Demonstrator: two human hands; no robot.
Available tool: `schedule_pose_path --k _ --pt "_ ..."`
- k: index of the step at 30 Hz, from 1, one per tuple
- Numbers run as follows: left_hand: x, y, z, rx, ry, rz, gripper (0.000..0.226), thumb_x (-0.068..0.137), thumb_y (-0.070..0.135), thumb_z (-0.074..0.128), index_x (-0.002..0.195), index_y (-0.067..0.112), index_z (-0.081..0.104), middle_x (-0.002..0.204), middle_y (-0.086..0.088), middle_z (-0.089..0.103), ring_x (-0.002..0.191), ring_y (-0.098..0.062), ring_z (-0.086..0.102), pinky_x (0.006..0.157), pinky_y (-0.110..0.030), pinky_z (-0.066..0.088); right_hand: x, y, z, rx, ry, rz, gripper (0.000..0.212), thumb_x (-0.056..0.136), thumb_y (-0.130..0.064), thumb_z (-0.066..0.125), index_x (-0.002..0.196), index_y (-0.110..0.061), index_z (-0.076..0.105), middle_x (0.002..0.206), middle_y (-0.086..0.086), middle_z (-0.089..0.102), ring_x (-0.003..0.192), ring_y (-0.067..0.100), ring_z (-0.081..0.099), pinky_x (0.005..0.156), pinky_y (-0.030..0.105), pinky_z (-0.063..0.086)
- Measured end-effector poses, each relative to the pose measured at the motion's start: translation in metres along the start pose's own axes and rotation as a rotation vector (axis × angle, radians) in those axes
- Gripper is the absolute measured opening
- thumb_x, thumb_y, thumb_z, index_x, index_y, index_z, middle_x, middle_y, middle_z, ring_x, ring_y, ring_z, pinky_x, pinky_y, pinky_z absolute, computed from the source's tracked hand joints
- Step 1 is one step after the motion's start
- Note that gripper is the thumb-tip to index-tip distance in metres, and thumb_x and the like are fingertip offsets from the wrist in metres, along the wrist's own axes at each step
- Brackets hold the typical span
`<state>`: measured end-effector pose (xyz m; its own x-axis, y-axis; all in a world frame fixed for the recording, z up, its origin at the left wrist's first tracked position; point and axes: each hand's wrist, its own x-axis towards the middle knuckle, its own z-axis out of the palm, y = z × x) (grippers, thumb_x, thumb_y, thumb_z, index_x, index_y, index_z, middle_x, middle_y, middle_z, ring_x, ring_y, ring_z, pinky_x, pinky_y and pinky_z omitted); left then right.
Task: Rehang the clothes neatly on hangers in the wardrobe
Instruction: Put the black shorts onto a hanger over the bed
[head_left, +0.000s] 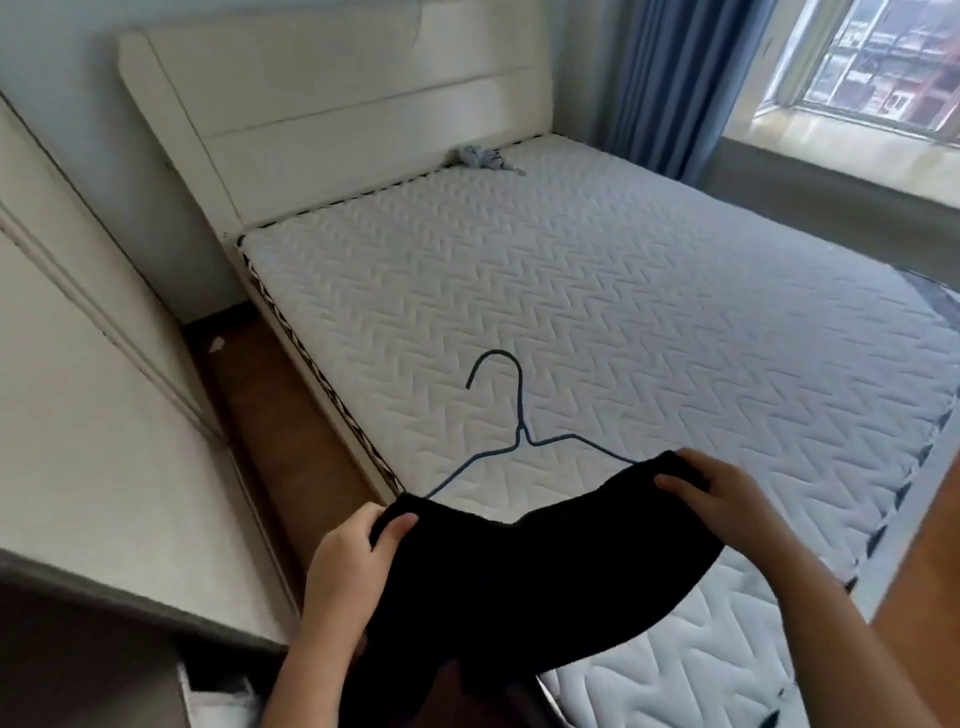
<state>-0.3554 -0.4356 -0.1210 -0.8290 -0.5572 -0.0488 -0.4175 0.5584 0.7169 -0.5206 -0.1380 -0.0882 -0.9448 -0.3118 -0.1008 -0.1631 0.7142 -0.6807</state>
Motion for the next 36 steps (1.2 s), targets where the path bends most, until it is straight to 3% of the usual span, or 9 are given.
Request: schedule_pose_path --k 3,6,9,13,18,24,31,33,36 --pt "-0.067 0.031 0.113 0.062 -0.023 -0.174 0.029 0.085 0.046 0.051 0.079 0.018 0.054 0.067 0.008 0.059 0.069 -0.015 0.057 0.058 -0.026 0.041 -0.002 0.105 -0.034 -0.109 -0.167 0.041 0.015 0.084 -0.025 0.062 0.095 -0.014 0.063 0.088 0.007 0.067 0.090 0.029 0.061 0.074 0.032 0.040" --pt "-0.100 0.040 0.152 0.047 -0.009 -0.261 0.031 0.086 0.044 0.052 0.083 0.015 0.060 0.069 0.001 0.063 0.071 -0.019 0.059 0.058 -0.032 0.041 -0.004 0.152 -0.039 -0.138 -0.205 0.061 0.011 0.085 -0.027 0.061 0.090 -0.017 0.061 0.082 0.004 0.063 0.087 0.029 0.060 0.072 0.035 0.041" --pt "-0.089 0.042 0.149 0.036 0.057 -0.273 0.025 0.086 0.039 0.055 0.082 0.015 0.059 0.069 0.000 0.061 0.074 -0.024 0.058 0.062 -0.033 0.038 -0.002 0.157 -0.030 -0.055 -0.182 0.063 0.008 0.086 -0.027 0.060 0.087 -0.019 0.058 0.082 0.005 0.063 0.084 0.027 0.058 0.071 0.035 0.042" --pt "-0.127 0.059 0.185 0.081 0.073 -0.303 0.034 0.084 0.044 0.055 0.093 0.011 0.063 0.084 -0.007 0.068 0.084 -0.027 0.062 0.069 -0.035 0.046 -0.013 0.196 -0.048 -0.009 -0.255 0.088 0.009 0.087 -0.024 0.059 0.091 -0.015 0.058 0.082 0.004 0.061 0.081 0.023 0.054 0.073 0.034 0.040" --pt "-0.191 0.104 0.222 0.088 0.099 -0.415 0.038 0.084 0.048 0.053 0.094 0.012 0.061 0.084 -0.007 0.067 0.082 -0.028 0.062 0.060 -0.032 0.039 -0.024 0.243 -0.078 0.022 -0.382 0.036 0.005 0.088 -0.022 0.058 0.090 -0.019 0.055 0.083 0.004 0.061 0.081 0.022 0.054 0.071 0.031 0.036" --pt "-0.224 0.147 0.232 0.068 0.166 -0.482 0.024 0.087 0.043 0.052 0.085 0.020 0.054 0.077 0.002 0.060 0.078 -0.019 0.058 0.058 -0.029 0.039 -0.009 0.253 -0.100 0.064 -0.468 -0.069 0.005 0.088 -0.023 0.057 0.088 -0.018 0.054 0.071 -0.009 0.055 0.077 0.021 0.053 0.064 0.030 0.038" --pt "-0.256 0.197 0.253 0.103 0.281 -0.495 0.022 0.088 0.044 0.050 0.076 0.025 0.048 0.068 0.012 0.054 0.066 -0.004 0.051 0.052 -0.023 0.038 0.001 0.275 -0.123 0.095 -0.516 -0.176 0.007 0.087 -0.026 0.057 0.089 -0.019 0.056 0.078 -0.001 0.060 0.082 0.024 0.056 0.074 0.036 0.043" --pt "-0.272 0.209 0.265 0.110 0.314 -0.519 0.021 0.087 0.044 0.050 0.075 0.027 0.048 0.070 0.011 0.056 0.067 -0.007 0.054 0.056 -0.026 0.042 -0.001 0.287 -0.132 0.071 -0.523 -0.222 0.007 0.087 -0.028 0.057 0.087 -0.021 0.056 0.078 0.000 0.061 0.082 0.025 0.057 0.075 0.039 0.046" --pt "-0.299 0.228 0.291 0.109 0.391 -0.548 0.024 0.087 0.044 0.051 0.084 0.020 0.054 0.073 0.006 0.059 0.076 -0.019 0.059 0.054 -0.025 0.040 -0.004 0.308 -0.149 0.067 -0.574 -0.284 0.006 0.087 -0.025 0.058 0.085 -0.020 0.055 0.073 -0.005 0.058 0.078 0.023 0.056 0.065 0.031 0.043"
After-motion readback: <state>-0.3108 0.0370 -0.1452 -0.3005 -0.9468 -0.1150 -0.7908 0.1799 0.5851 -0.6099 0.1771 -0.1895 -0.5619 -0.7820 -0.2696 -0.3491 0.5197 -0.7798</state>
